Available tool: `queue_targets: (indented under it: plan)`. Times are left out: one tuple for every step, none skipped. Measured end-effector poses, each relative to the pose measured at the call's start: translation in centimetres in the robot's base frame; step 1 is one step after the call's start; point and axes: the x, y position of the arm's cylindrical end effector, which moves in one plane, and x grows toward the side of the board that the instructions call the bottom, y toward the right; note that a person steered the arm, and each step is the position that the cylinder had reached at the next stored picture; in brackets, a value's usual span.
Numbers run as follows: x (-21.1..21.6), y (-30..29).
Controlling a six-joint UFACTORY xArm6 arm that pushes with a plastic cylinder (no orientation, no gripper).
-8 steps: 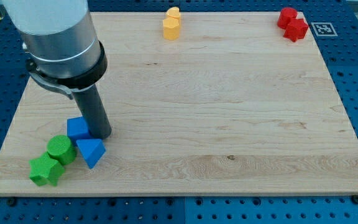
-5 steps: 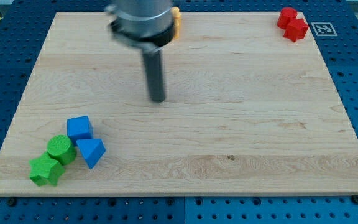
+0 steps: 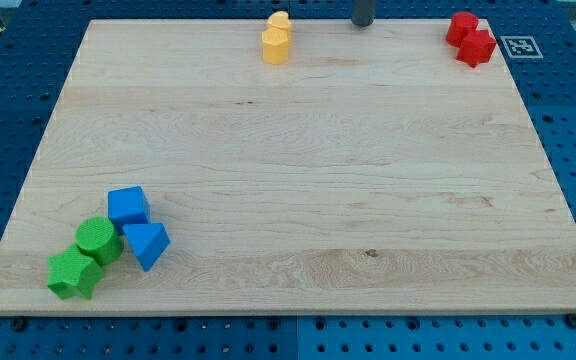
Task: Move the yellow heart along with yellow hexagon down a bit
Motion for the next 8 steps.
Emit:
queue_targets:
  plan:
    - [0.0,-1.0]
    - [-0.1,-3.7]
    - [0.1,-5.9]
    - [0.0,-8.2]
    - [0.1,-10.1]
    - [0.1,-11.5]
    - [0.6,-12.2]
    - [2.4,-12.2]
